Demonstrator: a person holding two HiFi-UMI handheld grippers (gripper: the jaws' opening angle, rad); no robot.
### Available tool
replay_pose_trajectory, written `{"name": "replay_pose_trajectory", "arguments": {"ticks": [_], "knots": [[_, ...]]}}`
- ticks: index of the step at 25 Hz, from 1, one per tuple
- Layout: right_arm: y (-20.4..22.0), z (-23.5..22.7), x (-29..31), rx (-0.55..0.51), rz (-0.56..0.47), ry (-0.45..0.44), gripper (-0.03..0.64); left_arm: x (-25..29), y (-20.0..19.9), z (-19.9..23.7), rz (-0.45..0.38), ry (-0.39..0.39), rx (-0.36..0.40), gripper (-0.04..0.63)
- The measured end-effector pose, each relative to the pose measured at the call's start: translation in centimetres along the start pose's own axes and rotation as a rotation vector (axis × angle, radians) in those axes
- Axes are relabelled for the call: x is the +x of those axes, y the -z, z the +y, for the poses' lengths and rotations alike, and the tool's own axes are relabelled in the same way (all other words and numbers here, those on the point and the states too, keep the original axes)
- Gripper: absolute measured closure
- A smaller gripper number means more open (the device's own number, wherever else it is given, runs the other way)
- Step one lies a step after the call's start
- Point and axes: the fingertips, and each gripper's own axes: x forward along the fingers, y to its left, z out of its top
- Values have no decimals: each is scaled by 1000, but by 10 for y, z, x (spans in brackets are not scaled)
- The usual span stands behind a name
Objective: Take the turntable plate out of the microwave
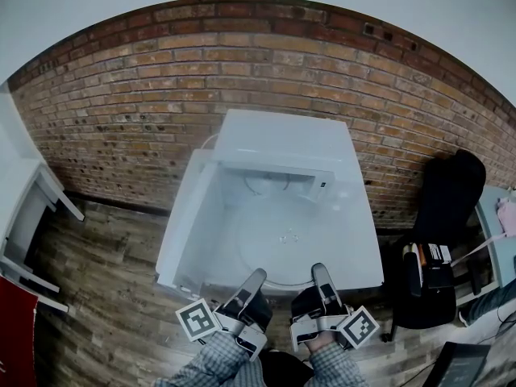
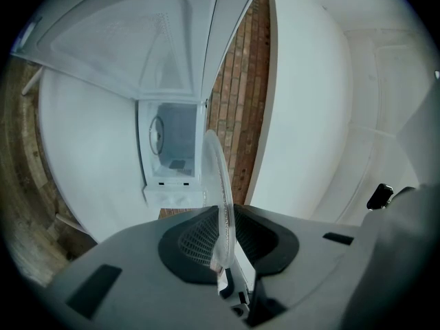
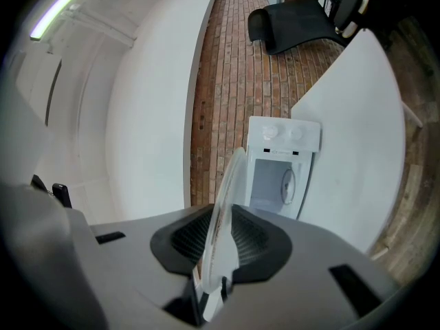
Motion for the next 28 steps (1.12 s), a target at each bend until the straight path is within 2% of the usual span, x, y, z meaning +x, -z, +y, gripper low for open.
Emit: {"name": "replay_pose_trajectory", "arguments": {"ticks": [28], "knots": [[2,-7,2,13,21,9,538,-1,-3,3,-23,-2,-7,532]]}}
